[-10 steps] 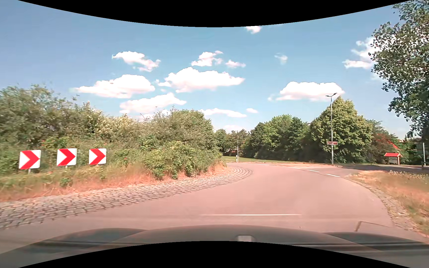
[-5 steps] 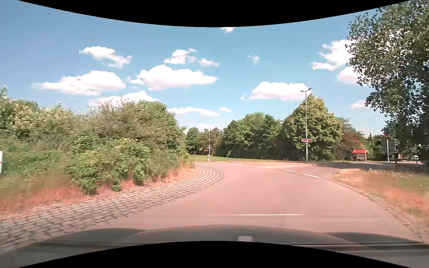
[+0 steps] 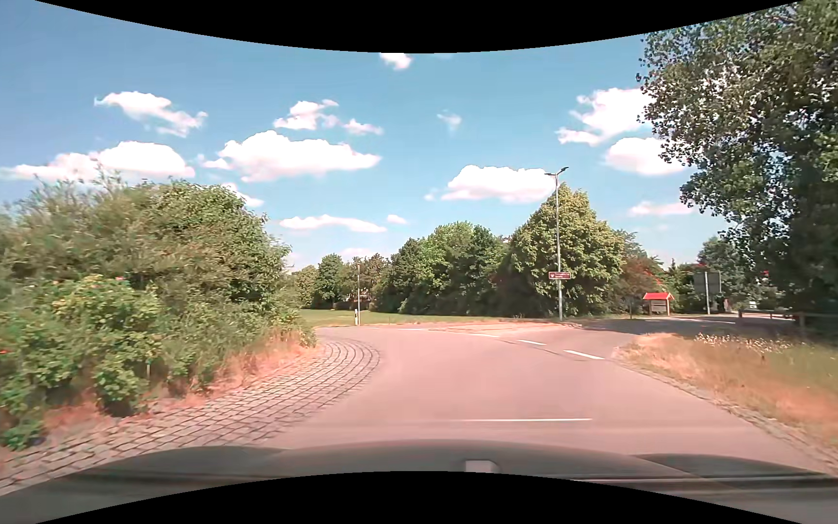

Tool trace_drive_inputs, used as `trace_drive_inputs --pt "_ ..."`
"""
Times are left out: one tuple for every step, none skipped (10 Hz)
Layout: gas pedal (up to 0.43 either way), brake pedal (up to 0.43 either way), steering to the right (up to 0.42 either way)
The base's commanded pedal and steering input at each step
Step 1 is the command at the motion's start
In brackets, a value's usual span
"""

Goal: Follow the waypoints while adhering to traffic rules and regulations

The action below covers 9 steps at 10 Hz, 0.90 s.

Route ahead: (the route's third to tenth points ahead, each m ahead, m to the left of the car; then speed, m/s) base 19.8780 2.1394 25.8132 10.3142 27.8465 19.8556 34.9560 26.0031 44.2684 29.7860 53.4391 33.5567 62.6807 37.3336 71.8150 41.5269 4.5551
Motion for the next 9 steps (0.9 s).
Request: trace_drive_inputs --pt "0.169 0.000 0.124" --pt "0.169 0.000 0.101" --pt "0.169 0.000 0.086" --pt "0.169 0.000 0.071" --pt "0.169 0.000 0.063" --pt "0.169 0.000 0.056" --pt "0.157 0.000 0.041" --pt "0.157 0.000 0.023" --pt "0.157 0.000 0.007"
